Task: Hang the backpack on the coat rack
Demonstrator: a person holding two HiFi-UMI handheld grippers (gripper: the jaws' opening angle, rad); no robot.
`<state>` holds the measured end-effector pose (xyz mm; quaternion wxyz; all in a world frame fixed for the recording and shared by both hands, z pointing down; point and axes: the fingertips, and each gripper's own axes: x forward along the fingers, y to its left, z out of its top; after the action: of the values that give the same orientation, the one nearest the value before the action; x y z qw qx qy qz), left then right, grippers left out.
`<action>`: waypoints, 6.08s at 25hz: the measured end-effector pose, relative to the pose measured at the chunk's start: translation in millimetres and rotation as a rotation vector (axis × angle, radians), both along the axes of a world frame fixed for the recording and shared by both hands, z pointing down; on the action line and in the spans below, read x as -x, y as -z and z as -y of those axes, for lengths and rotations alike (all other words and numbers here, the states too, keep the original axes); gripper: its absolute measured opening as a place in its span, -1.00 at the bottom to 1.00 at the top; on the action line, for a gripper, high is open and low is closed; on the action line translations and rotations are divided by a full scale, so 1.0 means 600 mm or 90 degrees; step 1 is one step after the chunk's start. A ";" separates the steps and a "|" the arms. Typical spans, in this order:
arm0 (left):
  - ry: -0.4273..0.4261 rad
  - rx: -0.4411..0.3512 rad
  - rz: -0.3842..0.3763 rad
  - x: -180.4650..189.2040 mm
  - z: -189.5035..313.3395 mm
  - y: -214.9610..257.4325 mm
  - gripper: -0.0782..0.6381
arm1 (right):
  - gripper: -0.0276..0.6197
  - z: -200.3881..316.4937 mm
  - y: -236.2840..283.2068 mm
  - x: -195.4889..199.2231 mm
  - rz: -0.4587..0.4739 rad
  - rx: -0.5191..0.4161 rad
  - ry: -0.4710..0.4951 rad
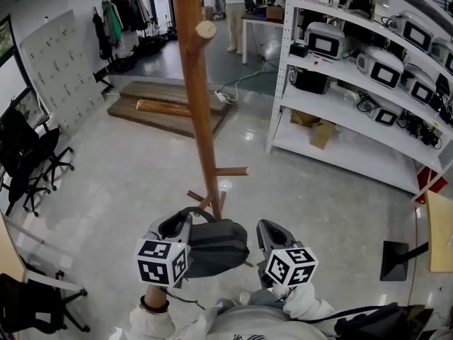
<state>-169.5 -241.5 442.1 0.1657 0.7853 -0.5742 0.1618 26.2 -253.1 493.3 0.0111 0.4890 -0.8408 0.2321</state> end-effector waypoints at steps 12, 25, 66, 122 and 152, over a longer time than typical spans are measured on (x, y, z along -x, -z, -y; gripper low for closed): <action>-0.047 0.002 0.013 -0.006 0.037 -0.024 -0.62 | -0.88 0.018 -0.013 -0.001 0.000 0.016 -0.011; -0.081 -0.019 0.004 -0.018 0.071 -0.056 -0.62 | -0.88 0.026 -0.022 -0.009 -0.010 0.024 -0.026; -0.109 -0.089 0.105 -0.047 0.102 -0.091 -0.52 | -0.88 -0.023 -0.027 -0.044 -0.029 0.035 -0.053; 0.196 -0.129 -0.172 -0.149 -0.311 -0.028 -0.78 | -0.88 -0.266 0.000 0.005 -0.033 -0.030 0.180; 0.179 -0.105 -0.165 -0.139 -0.310 -0.032 -0.78 | -0.88 -0.291 0.014 0.038 -0.069 -0.061 0.209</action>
<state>-86.0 -55.4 461.2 0.1946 0.7226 -0.6632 -0.0127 3.6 -78.6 484.9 0.0708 0.3568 -0.9176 0.1602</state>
